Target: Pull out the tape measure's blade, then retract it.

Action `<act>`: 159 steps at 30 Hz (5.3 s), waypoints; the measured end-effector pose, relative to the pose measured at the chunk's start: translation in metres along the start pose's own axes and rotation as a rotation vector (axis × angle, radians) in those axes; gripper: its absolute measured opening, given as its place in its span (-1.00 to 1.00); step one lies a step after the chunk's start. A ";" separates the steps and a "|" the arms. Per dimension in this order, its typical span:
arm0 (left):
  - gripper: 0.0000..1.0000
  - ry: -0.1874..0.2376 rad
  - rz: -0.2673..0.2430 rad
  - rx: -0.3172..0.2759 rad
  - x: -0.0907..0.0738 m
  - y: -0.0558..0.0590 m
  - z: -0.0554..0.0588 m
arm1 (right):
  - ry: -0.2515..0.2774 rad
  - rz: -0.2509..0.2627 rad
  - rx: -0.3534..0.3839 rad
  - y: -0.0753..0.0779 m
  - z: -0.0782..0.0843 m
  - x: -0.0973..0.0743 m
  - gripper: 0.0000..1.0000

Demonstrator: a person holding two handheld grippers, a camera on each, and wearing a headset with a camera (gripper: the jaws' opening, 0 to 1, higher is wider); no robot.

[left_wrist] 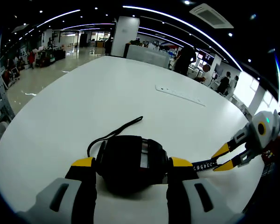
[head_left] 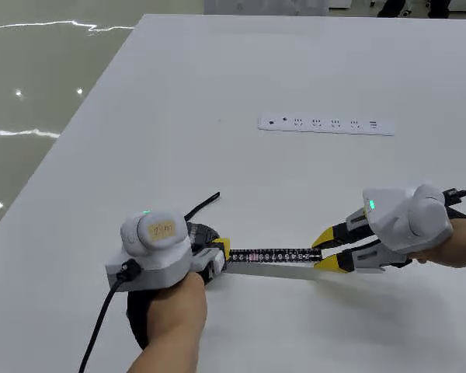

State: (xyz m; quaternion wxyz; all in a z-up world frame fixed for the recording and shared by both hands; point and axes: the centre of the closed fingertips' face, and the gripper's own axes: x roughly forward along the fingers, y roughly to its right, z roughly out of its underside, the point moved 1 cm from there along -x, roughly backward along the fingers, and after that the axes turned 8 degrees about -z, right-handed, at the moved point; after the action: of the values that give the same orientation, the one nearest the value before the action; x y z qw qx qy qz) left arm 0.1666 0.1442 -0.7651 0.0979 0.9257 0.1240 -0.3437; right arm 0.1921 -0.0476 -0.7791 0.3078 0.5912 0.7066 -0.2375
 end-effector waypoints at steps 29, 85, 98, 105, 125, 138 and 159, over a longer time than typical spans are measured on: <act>0.13 0.001 -0.002 -0.001 0.002 -0.001 -0.001 | 0.003 -0.007 -0.010 0.002 -0.008 0.009 -0.73; 0.13 -0.002 0.001 -0.008 0.002 -0.002 0.000 | 0.011 -0.017 -0.022 0.004 -0.017 0.022 -0.73; 0.13 0.000 0.001 -0.009 0.003 -0.002 -0.001 | 0.010 -0.021 -0.029 0.004 -0.020 0.024 -0.73; 0.13 0.000 0.001 -0.008 0.002 -0.001 0.000 | 0.010 -0.023 -0.028 0.004 -0.021 0.026 -0.73; 0.13 0.000 0.003 -0.008 0.002 -0.002 0.000 | 0.016 -0.027 -0.026 0.006 -0.025 0.033 -0.73; 0.13 0.000 0.002 -0.004 0.001 -0.001 0.000 | 0.018 -0.022 -0.021 0.005 -0.028 0.036 -0.73; 0.13 0.000 0.007 0.006 0.001 -0.001 0.000 | 0.025 -0.027 -0.016 0.005 -0.032 0.044 -0.73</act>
State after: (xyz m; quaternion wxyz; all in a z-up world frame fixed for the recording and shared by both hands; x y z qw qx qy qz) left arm 0.1669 0.1449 -0.7662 0.0962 0.9264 0.1200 -0.3437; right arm 0.1874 0.0062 -0.7886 0.3004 0.5819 0.7204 -0.2283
